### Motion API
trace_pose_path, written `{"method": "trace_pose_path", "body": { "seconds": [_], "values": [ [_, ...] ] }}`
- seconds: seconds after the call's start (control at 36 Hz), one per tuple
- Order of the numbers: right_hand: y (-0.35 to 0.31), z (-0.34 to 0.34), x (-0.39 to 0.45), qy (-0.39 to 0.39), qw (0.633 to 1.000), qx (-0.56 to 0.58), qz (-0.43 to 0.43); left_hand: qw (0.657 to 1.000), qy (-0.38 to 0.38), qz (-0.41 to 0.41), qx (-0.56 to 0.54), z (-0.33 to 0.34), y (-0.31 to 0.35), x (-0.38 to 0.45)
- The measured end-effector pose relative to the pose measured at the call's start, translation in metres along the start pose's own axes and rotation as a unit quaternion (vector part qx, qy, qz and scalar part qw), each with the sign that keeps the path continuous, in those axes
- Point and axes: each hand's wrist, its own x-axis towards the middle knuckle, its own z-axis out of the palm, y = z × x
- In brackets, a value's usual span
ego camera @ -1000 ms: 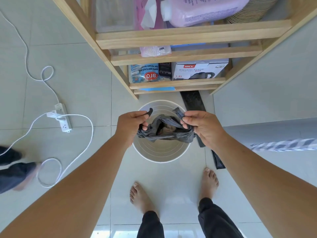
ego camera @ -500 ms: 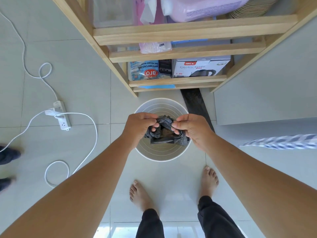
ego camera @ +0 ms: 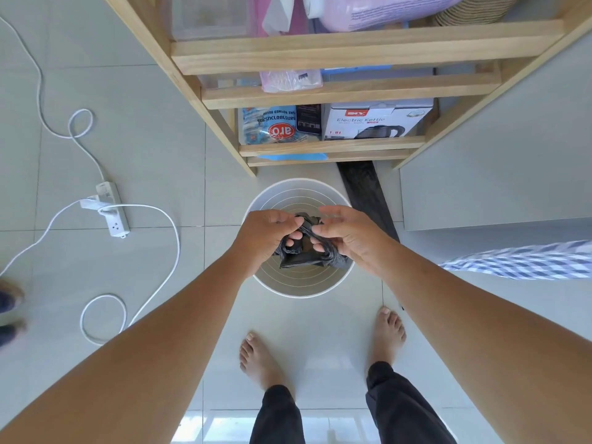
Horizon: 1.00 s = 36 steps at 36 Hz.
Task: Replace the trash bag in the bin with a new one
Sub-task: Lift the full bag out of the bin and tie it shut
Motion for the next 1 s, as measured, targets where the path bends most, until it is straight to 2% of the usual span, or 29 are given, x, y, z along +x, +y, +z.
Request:
{"method": "trace_pose_path", "body": {
  "seconds": [0.08, 0.25, 0.39, 0.47, 0.56, 0.64, 0.72, 0.83, 0.86, 0.92, 0.97, 1.0],
  "values": [
    [-0.001, 0.001, -0.001, -0.003, 1.0, -0.007, -0.003, 1.0, -0.006, -0.004, -0.019, 0.0, 0.001, -0.001],
    [-0.003, 0.002, 0.003, 0.093, 0.972, -0.186, -0.114, 0.998, 0.008, -0.048, -0.042, -0.002, 0.001, 0.003],
    [0.001, 0.008, 0.001, 0.063, 0.874, -0.413, -0.249, 0.991, 0.049, -0.105, -0.067, -0.005, 0.006, 0.006],
    [0.006, 0.012, 0.0, 0.007, 0.781, -0.534, -0.324, 0.989, 0.056, -0.119, -0.064, -0.006, 0.007, 0.008],
    [0.007, 0.017, 0.002, -0.035, 0.715, -0.625, -0.312, 0.989, 0.051, -0.122, -0.065, -0.01, 0.009, 0.01],
    [0.0, 0.023, 0.004, -0.045, 0.679, -0.683, -0.265, 0.992, -0.056, -0.103, -0.049, -0.02, 0.011, 0.006],
    [-0.01, 0.024, 0.009, -0.061, 0.686, -0.698, -0.198, 0.985, -0.137, -0.042, 0.098, -0.031, 0.013, -0.004],
    [-0.021, 0.022, 0.015, -0.114, 0.716, -0.678, -0.12, 0.94, -0.095, 0.096, 0.314, -0.034, 0.009, -0.009],
    [-0.022, 0.02, 0.016, -0.12, 0.734, -0.66, -0.104, 0.931, -0.075, 0.125, 0.336, -0.035, 0.006, -0.009],
    [-0.024, 0.017, 0.016, -0.12, 0.797, -0.588, -0.066, 0.926, -0.03, 0.17, 0.336, -0.038, 0.001, -0.011],
    [-0.024, 0.014, 0.016, -0.107, 0.862, -0.494, -0.022, 0.931, -0.001, 0.176, 0.319, -0.038, -0.004, -0.011],
    [-0.023, 0.014, 0.016, -0.098, 0.882, -0.461, -0.011, 0.935, -0.004, 0.166, 0.312, -0.038, -0.005, -0.012]
  ]
}}
